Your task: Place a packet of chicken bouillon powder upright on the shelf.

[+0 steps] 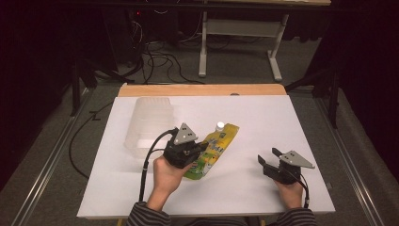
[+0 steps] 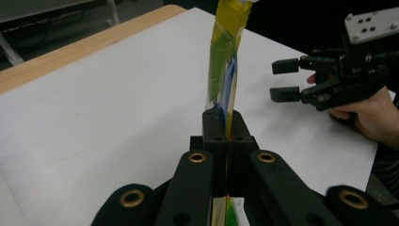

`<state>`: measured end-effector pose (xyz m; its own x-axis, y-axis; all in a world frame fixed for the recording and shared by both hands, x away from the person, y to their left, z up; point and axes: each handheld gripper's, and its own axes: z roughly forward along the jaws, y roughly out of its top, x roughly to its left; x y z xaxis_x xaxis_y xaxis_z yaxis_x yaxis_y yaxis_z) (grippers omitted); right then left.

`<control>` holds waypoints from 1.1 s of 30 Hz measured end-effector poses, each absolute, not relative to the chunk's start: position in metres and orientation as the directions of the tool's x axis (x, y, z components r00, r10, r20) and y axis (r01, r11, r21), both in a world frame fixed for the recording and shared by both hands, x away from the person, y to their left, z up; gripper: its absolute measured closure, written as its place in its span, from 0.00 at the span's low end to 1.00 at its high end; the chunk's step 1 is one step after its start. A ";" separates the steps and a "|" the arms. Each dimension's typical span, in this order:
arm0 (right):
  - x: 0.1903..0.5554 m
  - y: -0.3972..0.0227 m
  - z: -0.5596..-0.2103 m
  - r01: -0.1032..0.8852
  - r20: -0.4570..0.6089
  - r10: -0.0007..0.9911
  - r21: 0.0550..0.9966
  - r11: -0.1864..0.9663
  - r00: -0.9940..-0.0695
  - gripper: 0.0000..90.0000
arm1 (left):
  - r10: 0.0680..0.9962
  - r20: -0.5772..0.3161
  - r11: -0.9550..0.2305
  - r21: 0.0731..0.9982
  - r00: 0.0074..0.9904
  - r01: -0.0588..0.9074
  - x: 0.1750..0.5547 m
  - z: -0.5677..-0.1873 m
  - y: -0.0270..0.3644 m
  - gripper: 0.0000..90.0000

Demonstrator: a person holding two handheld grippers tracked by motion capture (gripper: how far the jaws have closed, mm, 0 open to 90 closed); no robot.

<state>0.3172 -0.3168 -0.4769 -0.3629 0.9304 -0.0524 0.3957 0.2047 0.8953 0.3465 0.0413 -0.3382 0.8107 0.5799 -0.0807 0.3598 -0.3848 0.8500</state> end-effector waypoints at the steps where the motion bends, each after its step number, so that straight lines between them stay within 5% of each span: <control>1: 0.317 -0.316 -0.477 0.395 -0.054 0.931 0.896 0.205 -0.361 0.38 | 0.576 -0.087 -0.373 0.857 0.813 0.356 0.349 -0.332 0.045 1.00; 33: 0.316 -0.314 -0.477 0.384 -0.069 0.925 0.897 0.221 -0.373 0.38 | 0.706 -0.069 -0.274 0.891 0.705 0.362 0.376 -0.288 0.126 1.00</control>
